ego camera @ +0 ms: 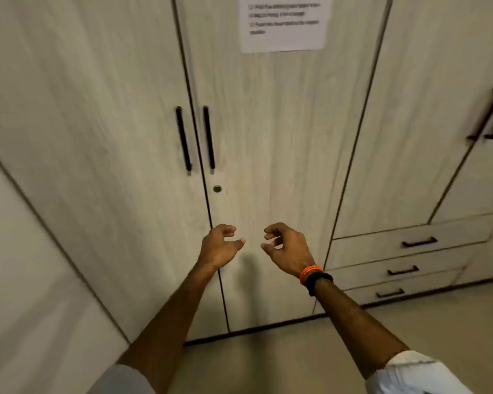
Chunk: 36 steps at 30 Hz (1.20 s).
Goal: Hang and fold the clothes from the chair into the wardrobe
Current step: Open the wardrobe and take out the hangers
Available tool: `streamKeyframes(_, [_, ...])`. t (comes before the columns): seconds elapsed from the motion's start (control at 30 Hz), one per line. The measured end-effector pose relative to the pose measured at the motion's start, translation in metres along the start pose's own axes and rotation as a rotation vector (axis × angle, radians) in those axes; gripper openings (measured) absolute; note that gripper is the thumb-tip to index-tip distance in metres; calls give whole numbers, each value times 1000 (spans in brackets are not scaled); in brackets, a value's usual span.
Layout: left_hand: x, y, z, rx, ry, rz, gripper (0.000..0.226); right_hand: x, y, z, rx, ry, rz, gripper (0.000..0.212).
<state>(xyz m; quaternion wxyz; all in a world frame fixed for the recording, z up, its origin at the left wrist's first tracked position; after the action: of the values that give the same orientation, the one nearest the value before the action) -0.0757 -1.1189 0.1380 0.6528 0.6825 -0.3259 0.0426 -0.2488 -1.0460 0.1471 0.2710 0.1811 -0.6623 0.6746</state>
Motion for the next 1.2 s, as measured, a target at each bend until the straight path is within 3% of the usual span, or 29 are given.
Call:
streamKeyframes(0.23, [106, -3, 60, 24, 187, -15, 45, -40, -58, 131, 132, -61, 8, 35])
streamKeyframes(0.47, [165, 34, 123, -54, 414, -69, 41, -28, -99, 223, 279, 86, 113, 50])
streamKeyframes(0.7, [191, 53, 145, -177, 746, -83, 30, -37, -134, 276, 401, 7, 222, 35])
streamKeyframes(0.83, [196, 58, 158, -176, 696, -68, 28, -43, -134, 287, 379, -22, 259, 22])
streamKeyframes(0.97, [196, 54, 162, -172, 646, -66, 22, -51, -137, 283, 383, -36, 268, 26])
streamKeyframes(1.2, [193, 52, 146, -154, 408, -139, 55, -57, -143, 271, 288, -120, 284, 38])
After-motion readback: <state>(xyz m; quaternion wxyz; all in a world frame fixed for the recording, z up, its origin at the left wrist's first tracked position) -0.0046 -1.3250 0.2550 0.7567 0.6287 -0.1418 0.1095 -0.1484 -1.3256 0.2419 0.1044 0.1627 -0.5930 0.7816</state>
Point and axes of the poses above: each hand's wrist, its own z-axis towards the middle knuckle, its own x-axis out of the back of the hand, y = z × x, the point moved 7 cm from there along z, towards the middle knuckle, and after that the axes turned 12 degrees about -y, right-handed, at the moved point
